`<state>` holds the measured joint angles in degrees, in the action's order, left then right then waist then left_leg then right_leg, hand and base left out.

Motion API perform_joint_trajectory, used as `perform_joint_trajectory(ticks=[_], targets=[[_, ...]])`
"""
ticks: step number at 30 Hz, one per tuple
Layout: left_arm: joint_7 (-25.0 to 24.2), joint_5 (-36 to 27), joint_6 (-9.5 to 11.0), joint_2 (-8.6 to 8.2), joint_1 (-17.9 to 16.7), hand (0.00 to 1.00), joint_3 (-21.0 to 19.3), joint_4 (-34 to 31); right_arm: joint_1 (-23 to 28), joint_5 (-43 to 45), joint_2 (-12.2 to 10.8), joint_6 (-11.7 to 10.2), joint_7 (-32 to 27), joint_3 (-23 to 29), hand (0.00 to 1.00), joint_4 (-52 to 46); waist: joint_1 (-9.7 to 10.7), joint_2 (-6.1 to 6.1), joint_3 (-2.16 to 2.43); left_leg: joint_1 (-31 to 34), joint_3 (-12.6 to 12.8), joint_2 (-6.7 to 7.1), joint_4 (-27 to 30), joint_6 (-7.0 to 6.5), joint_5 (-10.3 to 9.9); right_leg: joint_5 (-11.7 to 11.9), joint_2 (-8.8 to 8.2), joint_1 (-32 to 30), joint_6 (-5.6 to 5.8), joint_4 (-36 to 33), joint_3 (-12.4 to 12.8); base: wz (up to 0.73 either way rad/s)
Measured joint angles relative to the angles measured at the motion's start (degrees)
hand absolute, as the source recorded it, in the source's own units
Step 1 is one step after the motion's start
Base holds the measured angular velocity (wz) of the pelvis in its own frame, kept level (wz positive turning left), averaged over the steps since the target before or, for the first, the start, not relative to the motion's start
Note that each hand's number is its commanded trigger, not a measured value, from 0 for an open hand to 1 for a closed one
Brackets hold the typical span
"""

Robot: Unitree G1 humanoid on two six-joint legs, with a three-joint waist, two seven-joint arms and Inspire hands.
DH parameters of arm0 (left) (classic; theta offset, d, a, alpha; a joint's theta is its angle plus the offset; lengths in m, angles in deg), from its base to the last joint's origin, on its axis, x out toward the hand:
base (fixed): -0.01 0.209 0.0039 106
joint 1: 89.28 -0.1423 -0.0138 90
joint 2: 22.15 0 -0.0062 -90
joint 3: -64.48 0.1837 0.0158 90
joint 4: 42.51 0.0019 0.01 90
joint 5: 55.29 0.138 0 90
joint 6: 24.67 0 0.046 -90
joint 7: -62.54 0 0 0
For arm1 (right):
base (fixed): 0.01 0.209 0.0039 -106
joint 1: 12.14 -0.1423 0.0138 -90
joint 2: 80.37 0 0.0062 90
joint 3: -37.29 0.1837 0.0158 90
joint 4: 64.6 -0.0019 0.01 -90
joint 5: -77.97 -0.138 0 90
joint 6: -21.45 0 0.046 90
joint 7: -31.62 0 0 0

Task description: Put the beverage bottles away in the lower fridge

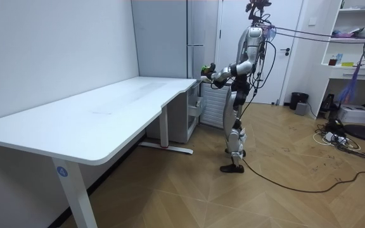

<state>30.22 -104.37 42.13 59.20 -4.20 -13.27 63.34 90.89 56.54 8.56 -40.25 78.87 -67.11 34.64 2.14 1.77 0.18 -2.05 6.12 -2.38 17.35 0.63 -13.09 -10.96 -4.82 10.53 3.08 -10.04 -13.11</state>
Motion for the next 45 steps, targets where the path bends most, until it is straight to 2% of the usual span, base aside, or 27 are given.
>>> perform_joint_trajectory(ticks=[2,4,8,10,12,17,19,20,21,24,28,31,34,35,36,38,40,42,45], targets=[[0.02,-1.07,1.41,0.67,0.02,0.00,1.31,0.11,-0.01,0.18,0.09,-0.08,0.05,-0.11,1.00,-0.27,-1.16,-0.41,0.07,0.62,0.01,-0.02,0.15,-0.01,0.02,-0.01,-0.02,-1.58,0.00,-0.71,0.36,-0.10],[0.04,-2.56,2.64,1.65,0.03,0.00,2.20,0.10,-0.37,0.26,0.09,-0.10,-0.12,-0.33,1.00,-0.60,-1.67,-0.51,-0.09,1.57,-0.02,-0.03,0.41,-0.03,0.06,-0.02,-0.04,-1.96,0.01,-0.85,0.34,0.00],[0.14,-4.43,4.44,2.36,0.50,0.00,2.17,-0.51,-2.74,0.28,0.22,-0.11,-0.14,-0.39,1.00,-0.59,-1.89,0.16,-0.44,2.71,-0.17,0.05,0.99,-0.07,0.05,-0.16,-0.19,-3.48,0.15,-1.61,0.36,0.01],[0.13,-4.53,4.59,2.21,0.77,0.00,1.95,-0.83,-3.29,-0.84,0.94,-0.12,-0.05,-0.28,1.00,-0.63,-1.21,0.81,-0.56,2.70,-0.32,0.14,1.18,-0.10,0.03,-0.20,-0.19,-2.83,0.23,-1.30,0.19,0.09],[0.04,-4.44,4.53,1.82,1.36,0.00,1.95,-0.85,-3.44,-0.96,1.52,-0.12,0.09,0.11,1.00,-1.24,0.00,1.75,-0.28,2.52,-0.14,0.15,1.37,-0.13,0.01,-0.23,-0.15,-2.33,0.26,-0.41,-0.04,0.06],[-1.83,-4.21,3.55,1.37,2.77,0.00,1.57,-0.85,-3.42,-0.63,2.27,-0.05,2.04,1.56,1.00,-2.73,2.10,1.92,-0.12,2.32,-0.07,0.08,1.49,-0.13,0.01,-0.24,-0.25,-1.79,0.28,-0.36,-0.91,0.03],[-1.92,-4.19,3.51,0.93,2.87,0.00,1.66,-0.84,-3.60,0.61,2.24,-0.08,3.20,2.10,1.00,-2.72,1.40,1.57,-0.25,1.81,0.14,0.06,0.91,-0.10,0.02,-0.24,-0.24,-1.78,0.27,-0.36,-0.66,-0.10],[-1.91,-4.24,3.61,1.08,2.87,0.00,2.08,-0.77,-3.70,1.04,2.38,-0.08,3.73,2.07,1.00,-2.58,0.11,1.17,-0.44,1.62,0.46,-0.08,0.38,-0.09,0.02,-0.26,-0.13,-1.93,0.25,-0.48,-0.04,-0.23],[-1.88,-4.32,4.03,1.26,2.87,0.00,2.49,-0.75,-3.71,1.04,2.33,-0.08,3.75,1.90,1.00,-2.56,-1.07,0.89,-0.38,1.74,0.93,-0.20,0.27,-0.08,0.01,-0.32,-0.10,-2.49,0.13,-0.61,0.41,-0.20],[-1.83,-5.18,5.71,2.46,2.74,0.00,3.99,-0.75,-3.74,1.06,2.21,-0.12,3.18,1.06,1.00,-2.56,-2.66,0.12,-0.40,2.39,1.35,-0.19,0.44,-0.08,0.02,-0.32,-0.21,-3.31,0.13,-0.73,0.58,-0.03],[-1.18,-6.57,6.25,3.34,2.71,0.00,4.18,-0.70,-4.19,0.12,1.95,-0.29,1.81,0.63,1.00,-2.17,-3.20,-0.08,-0.54,2.50,1.11,0.03,0.58,-0.09,0.02,-0.35,-0.42,-3.23,0.18,-0.87,0.38,0.04],[-0.75,-6.72,6.53,2.90,3.01,0.00,3.56,-0.72,-5.40,-0.90,2.29,-0.67,1.64,0.65,1.00,-1.12,-1.58,0.56,-0.69,2.36,0.70,0.17,0.67,-0.10,0.02,-0.41,-0.43,-2.74,0.28,-0.72,0.16,0.12],[-0.99,-6.48,5.71,2.35,3.52,0.00,3.06,-0.72,-5.83,-0.92,2.95,-0.71,2.60,1.17,1.00,-1.19,1.87,1.95,-0.56,2.14,0.13,0.27,0.67,-0.09,0.02,-0.47,-0.44,-1.88,0.37,-0.44,-1.10,0.13],[-1.09,-5.86,5.40,1.97,3.97,0.63,2.86,-0.64,-5.84,-0.76,2.95,-0.70,2.96,1.62,1.00,-1.18,2.52,2.61,-0.84,1.62,0.07,0.30,0.61,-0.09,0.03,-0.49,-0.43,-1.30,0.41,-0.36,-1.25,-0.03],[-1.59,-4.46,4.78,1.36,4.53,1.00,2.27,-0.59,-5.78,-0.63,2.94,-0.69,3.43,2.10,1.00,-1.21,2.48,2.99,-0.83,1.40,0.41,0.12,0.69,-0.09,0.02,-0.49,-0.38,-1.33,0.40,-0.37,-1.15,-0.11],[-1.87,-4.09,4.57,0.85,4.98,1.00,2.17,-0.60,-5.81,-0.18,2.96,-0.73,4.31,2.75,1.00,-1.40,2.49,3.06,-0.81,1.38,0.65,0.05,0.60,-0.08,0.02,-0.47,-0.38,-1.49,0.37,-0.41,-1.07,-0.16],[-1.86,-4.13,4.64,0.87,5.00,1.00,2.30,-0.59,-6.10,0.55,2.93,-0.73,4.70,2.71,1.00,-1.35,1.26,2.64,-0.93,1.09,1.03,-0.11,0.25,-0.06,0.01,-0.44,-0.25,-1.74,0.33,-0.56,-0.30,-0.16],[-1.66,-4.21,5.97,1.19,4.99,1.00,3.11,-0.55,-6.25,0.71,2.71,-0.76,4.39,2.40,1.00,-1.32,-1.08,1.33,-0.75,1.47,1.47,-0.36,0.38,0.00,-0.04,-0.25,-0.06,-2.67,0.02,-0.81,0.56,-0.18],[-1.27,-4.20,7.86,1.90,4.85,1.00,3.61,-0.56,-6.32,-0.46,2.18,-0.77,2.30,1.76,1.00,-1.30,-2.62,-0.41,-0.71,1.28,1.25,-0.18,-0.09,-0.02,-0.01,-0.24,-0.15,-2.69,0.01,-0.83,0.58,0.00]])
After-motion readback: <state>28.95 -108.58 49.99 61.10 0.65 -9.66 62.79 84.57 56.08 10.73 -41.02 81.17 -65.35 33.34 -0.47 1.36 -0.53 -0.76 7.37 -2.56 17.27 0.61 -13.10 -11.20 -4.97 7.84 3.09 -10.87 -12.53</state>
